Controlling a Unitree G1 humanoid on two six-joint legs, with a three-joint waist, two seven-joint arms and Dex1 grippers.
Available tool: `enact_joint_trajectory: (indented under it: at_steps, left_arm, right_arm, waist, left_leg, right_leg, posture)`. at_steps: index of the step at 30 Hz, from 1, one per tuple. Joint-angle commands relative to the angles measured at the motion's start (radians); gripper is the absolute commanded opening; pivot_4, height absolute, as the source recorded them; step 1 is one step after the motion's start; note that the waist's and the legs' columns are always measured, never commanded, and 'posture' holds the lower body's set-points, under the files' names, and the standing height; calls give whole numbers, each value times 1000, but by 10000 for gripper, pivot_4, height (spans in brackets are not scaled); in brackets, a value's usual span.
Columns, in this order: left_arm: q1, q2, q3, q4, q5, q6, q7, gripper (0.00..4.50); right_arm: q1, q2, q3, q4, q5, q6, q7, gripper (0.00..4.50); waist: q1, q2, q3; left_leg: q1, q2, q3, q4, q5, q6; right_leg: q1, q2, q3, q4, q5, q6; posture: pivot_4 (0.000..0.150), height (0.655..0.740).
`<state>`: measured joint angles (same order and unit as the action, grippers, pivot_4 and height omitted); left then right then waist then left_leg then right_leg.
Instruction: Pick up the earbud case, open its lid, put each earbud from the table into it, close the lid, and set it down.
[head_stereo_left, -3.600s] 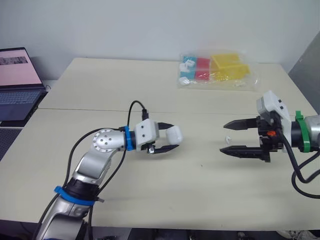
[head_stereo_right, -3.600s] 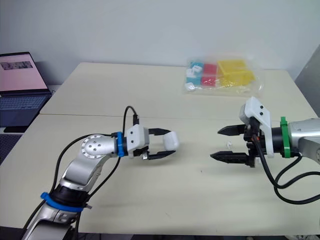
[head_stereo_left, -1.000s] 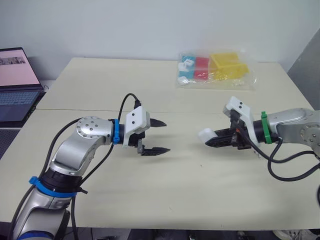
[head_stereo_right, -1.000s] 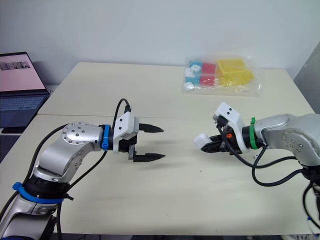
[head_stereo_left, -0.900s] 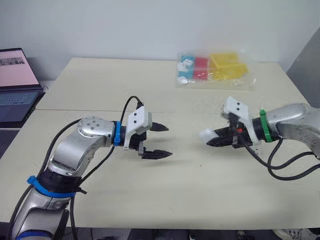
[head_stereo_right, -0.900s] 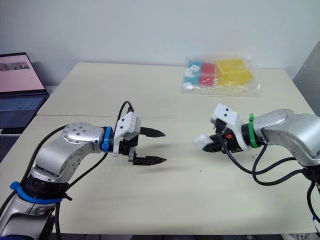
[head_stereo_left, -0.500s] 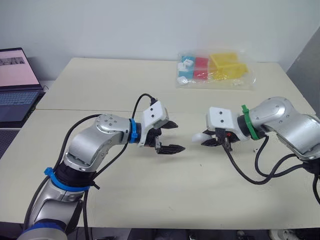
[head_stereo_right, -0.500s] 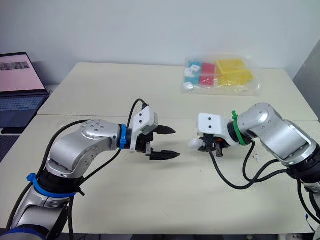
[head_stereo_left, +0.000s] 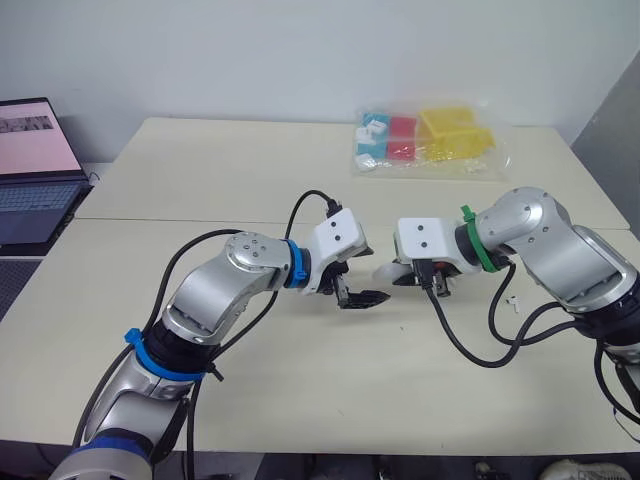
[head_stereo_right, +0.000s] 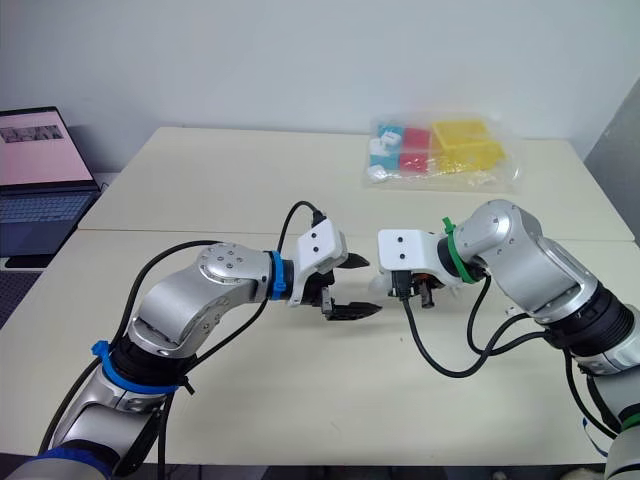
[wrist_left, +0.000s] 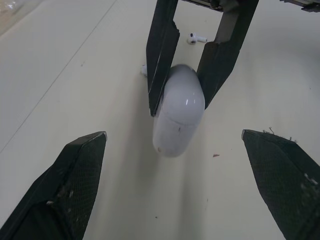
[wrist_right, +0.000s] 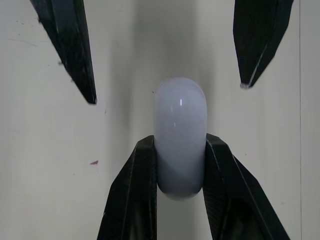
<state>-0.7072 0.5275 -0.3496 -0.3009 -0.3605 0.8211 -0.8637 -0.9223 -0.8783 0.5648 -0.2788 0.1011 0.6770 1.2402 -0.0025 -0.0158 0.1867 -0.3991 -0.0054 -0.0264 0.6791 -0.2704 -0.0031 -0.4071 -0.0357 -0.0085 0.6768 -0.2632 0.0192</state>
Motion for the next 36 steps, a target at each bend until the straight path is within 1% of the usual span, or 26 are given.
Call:
enact_joint_trajectory:
  at_steps: [1, 11, 15, 25, 27, 29, 36]
  left_arm:
    - [-27, -4, 3, -8, 11, -25, -11, 45000]
    - [-13, 13, -14, 0, 44, -74, -59, 45000]
    - [-10, 17, -13, 17, 64, -85, -54, 45000]
    - [-9, -1, 2, 34, 50, -86, -74, 45000]
    - [-8, 0, 0, 38, 54, -92, -79, 41292]
    - [-4, 3, -3, 37, 55, -96, -86, 36591]
    - [12, 5, 0, 28, 56, -104, -95, 13622]
  right_arm:
    - [-21, 7, -33, -14, -16, -4, 16, 7836]
    - [-24, 34, -57, -30, -7, 25, 28, 7836]
    - [-28, 39, -68, -32, 3, 41, 40, 7836]
    - [-38, 54, -77, -21, -1, 44, 45, 7836]
    - [-39, 55, -78, -19, -1, 44, 46, 7836]
    - [-40, 57, -81, -20, 3, 46, 46, 7836]
    - [-39, 51, -90, -22, 5, 44, 55, 7836]
  waist:
    - [0, 0, 0]
    - [0, 0, 0]
    - [0, 0, 0]
    - [0, 0, 0]
    - [0, 0, 0]
    - [0, 0, 0]
    - [0, 0, 0]
  left_leg:
    - [0, 0, 0, 0, 0, 0]
    - [1, 0, 0, 0, 0, 0]
    - [1, 0, 0, 0, 0, 0]
    - [1, 0, 0, 0, 0, 0]
    - [1, 0, 0, 0, 0, 0]
    - [1, 0, 0, 0, 0, 0]
    - [1, 0, 0, 0, 0, 0]
  right_leg:
    - [0, 0, 0, 1, 0, 0]
    - [0, 0, 0, 2, 0, 0]
    - [0, 0, 0, 2, 0, 0]
    - [0, 0, 0, 2, 0, 0]
    - [0, 0, 0, 2, 0, 0]
    - [0, 0, 0, 2, 0, 0]
    - [0, 0, 0, 2, 0, 0]
  posture:
    - [1500, 7400]
    - [1500, 7400]
    - [1500, 7400]
    - [1500, 7400]
    - [1500, 7400]
    - [1500, 7400]
    - [1500, 7400]
